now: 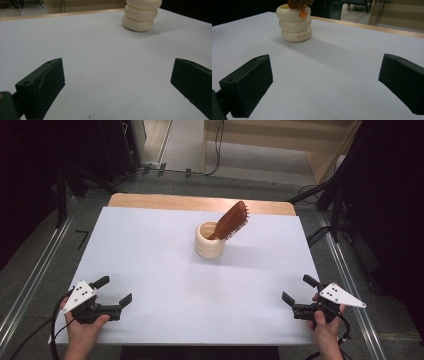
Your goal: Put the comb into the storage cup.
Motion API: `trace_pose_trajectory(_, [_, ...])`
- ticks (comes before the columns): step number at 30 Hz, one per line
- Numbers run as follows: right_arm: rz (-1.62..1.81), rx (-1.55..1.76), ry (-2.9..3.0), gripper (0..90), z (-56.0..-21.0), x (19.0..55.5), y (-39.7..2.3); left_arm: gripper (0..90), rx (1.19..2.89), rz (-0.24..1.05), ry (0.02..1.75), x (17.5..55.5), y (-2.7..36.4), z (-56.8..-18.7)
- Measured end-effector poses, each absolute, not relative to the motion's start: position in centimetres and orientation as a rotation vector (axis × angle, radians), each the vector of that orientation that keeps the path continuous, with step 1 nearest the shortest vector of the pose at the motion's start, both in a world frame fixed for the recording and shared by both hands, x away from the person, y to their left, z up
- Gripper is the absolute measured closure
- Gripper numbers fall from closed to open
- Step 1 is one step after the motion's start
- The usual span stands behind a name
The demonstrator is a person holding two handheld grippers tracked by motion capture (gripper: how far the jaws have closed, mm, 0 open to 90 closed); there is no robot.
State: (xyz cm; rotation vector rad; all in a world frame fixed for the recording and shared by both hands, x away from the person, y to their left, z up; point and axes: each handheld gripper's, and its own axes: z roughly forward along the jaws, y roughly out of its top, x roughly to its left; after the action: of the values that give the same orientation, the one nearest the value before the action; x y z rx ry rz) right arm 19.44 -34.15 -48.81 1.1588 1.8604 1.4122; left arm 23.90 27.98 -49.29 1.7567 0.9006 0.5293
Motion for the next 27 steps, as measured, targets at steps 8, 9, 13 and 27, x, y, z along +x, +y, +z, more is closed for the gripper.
trace_pose_trajectory(8, [1.403,1.18,1.862,0.0,-49.5,18.6,-35.1,0.0,1.757,0.531,0.9,23.9,28.0,-49.3])
trace_pose_trajectory(9, [1.4,1.179,1.86,0.0,-49.6,18.6,-35.3,0.0,1.758,0.53,0.901,23.9,28.0,-49.3])
trace_pose_trajectory(13, [1.394,1.192,1.856,0.0,-49.9,18.2,-35.7,0.0,1.756,0.529,0.901,23.9,28.0,-49.3])
trace_pose_trajectory(27, [1.355,1.208,1.855,0.0,-50.8,17.4,-37.2,0.0,1.75,0.525,0.901,23.8,28.1,-49.3])
